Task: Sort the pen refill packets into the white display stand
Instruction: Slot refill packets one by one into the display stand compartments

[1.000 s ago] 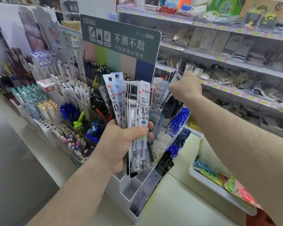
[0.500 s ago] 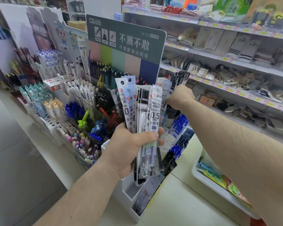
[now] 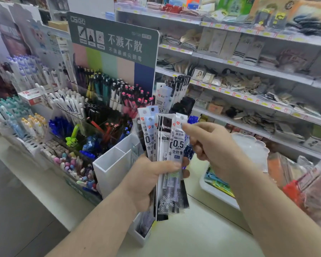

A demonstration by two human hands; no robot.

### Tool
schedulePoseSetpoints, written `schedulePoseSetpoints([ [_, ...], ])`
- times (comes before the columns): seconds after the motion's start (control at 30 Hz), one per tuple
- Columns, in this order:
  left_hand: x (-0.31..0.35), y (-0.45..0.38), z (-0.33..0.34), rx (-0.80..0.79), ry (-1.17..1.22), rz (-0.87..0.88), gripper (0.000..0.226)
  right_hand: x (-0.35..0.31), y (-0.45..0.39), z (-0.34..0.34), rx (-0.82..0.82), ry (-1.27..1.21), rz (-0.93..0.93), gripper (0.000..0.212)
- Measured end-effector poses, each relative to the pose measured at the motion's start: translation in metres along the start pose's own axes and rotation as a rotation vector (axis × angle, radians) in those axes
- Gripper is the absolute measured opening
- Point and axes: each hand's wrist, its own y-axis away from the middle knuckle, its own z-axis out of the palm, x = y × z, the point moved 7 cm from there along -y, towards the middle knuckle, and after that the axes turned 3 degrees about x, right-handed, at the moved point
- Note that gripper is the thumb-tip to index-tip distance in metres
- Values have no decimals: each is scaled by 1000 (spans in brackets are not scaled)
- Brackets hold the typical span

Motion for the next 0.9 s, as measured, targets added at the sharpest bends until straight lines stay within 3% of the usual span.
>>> schedulePoseSetpoints([
  [0.13, -27, -4, 7, -29, 28, -73, 47, 26, 31, 3, -31, 16, 4, 14],
  [0.3, -52, 0, 15, -120, 80, -205, 44, 48, 43, -14, -6, -48, 13, 28],
  [0.43, -61, 2, 13, -61, 46, -169, 48, 65, 51, -29, 36, -229, 31, 26],
  [0.5, -63, 2, 9, 12, -8, -131, 46, 69, 55, -32, 17, -299, 37, 15],
  [0.57, -63, 3, 5, 81, -90, -83, 46, 75, 59, -32, 5, -347, 39, 42],
  [0.6, -63, 4, 4, 101, -134, -60, 45, 78, 60, -31, 6, -346, 35, 44],
  [0.7, -63, 7, 3, 117, -212, -27, 34, 81, 64, -24, 10, -299, 29, 11],
  [0.9, -61, 13, 1, 69, -216, -35, 43, 82, 65, -19, -7, -257, 52, 42],
])
